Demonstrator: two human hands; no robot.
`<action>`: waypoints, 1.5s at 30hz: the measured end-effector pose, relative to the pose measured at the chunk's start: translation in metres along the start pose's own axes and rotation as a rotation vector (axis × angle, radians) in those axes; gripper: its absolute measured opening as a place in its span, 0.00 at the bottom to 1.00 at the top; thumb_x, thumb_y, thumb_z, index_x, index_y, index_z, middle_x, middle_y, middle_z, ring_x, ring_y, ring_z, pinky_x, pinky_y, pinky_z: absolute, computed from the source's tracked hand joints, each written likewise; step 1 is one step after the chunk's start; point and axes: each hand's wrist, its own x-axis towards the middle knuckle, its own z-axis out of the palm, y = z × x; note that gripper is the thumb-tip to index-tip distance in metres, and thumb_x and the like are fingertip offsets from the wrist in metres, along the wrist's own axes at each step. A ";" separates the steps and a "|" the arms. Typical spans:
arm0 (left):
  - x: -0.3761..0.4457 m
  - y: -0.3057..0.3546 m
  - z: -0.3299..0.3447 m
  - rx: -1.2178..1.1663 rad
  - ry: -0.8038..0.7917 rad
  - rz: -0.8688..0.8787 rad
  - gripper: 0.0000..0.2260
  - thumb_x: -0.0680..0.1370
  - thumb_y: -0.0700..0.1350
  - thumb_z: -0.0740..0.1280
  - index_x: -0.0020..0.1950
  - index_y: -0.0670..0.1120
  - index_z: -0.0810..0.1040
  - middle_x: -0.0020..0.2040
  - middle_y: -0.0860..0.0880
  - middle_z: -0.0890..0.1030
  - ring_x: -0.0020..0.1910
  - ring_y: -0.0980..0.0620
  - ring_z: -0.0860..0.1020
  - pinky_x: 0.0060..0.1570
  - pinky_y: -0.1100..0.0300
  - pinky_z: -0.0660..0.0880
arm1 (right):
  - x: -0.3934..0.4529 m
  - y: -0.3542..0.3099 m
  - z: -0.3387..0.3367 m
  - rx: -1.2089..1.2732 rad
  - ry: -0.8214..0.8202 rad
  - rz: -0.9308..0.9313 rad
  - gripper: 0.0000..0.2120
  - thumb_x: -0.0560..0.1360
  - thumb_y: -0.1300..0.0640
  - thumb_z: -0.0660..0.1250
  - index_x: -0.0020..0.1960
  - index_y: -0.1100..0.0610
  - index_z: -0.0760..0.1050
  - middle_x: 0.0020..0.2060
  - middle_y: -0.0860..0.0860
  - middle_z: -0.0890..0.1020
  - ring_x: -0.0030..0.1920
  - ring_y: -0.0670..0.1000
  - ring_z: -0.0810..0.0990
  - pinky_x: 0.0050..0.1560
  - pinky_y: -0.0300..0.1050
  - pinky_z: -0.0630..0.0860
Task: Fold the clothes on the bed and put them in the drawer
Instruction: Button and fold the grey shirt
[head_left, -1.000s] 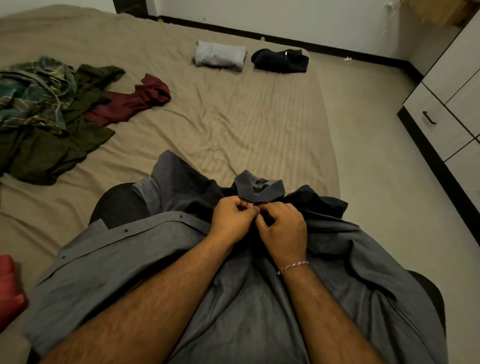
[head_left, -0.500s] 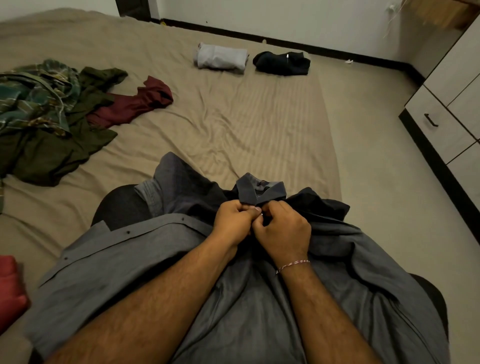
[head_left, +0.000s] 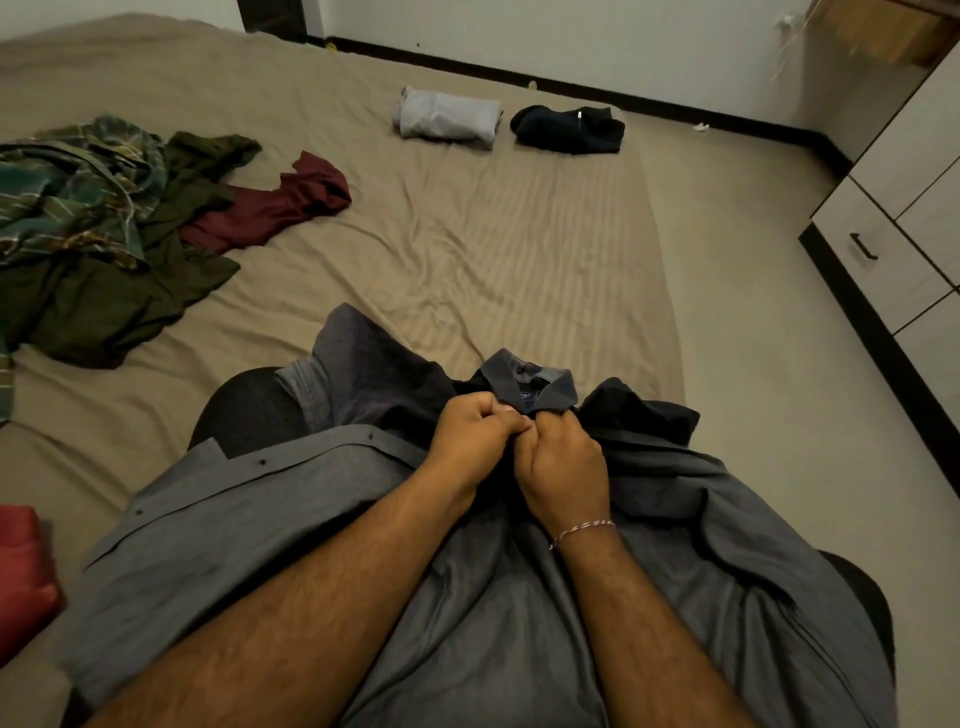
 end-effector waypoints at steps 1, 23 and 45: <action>-0.001 0.001 -0.001 0.009 -0.002 0.019 0.03 0.76 0.36 0.73 0.42 0.40 0.82 0.37 0.45 0.84 0.38 0.50 0.82 0.39 0.57 0.77 | 0.001 0.001 -0.001 0.057 -0.009 0.005 0.20 0.80 0.47 0.54 0.45 0.59 0.76 0.41 0.57 0.78 0.37 0.60 0.79 0.35 0.56 0.77; 0.014 0.002 -0.016 1.343 -0.008 0.442 0.34 0.78 0.46 0.70 0.80 0.55 0.56 0.58 0.48 0.80 0.54 0.44 0.81 0.48 0.46 0.81 | 0.025 0.035 -0.015 -0.269 -0.134 0.016 0.17 0.68 0.50 0.79 0.56 0.48 0.83 0.64 0.50 0.76 0.67 0.55 0.68 0.69 0.60 0.64; 0.041 0.171 0.005 0.966 0.377 0.986 0.10 0.77 0.45 0.67 0.57 0.55 0.76 0.50 0.55 0.81 0.45 0.51 0.80 0.40 0.54 0.76 | 0.164 -0.015 -0.107 0.016 0.483 -0.294 0.02 0.78 0.56 0.73 0.49 0.54 0.81 0.44 0.48 0.82 0.45 0.50 0.77 0.47 0.42 0.72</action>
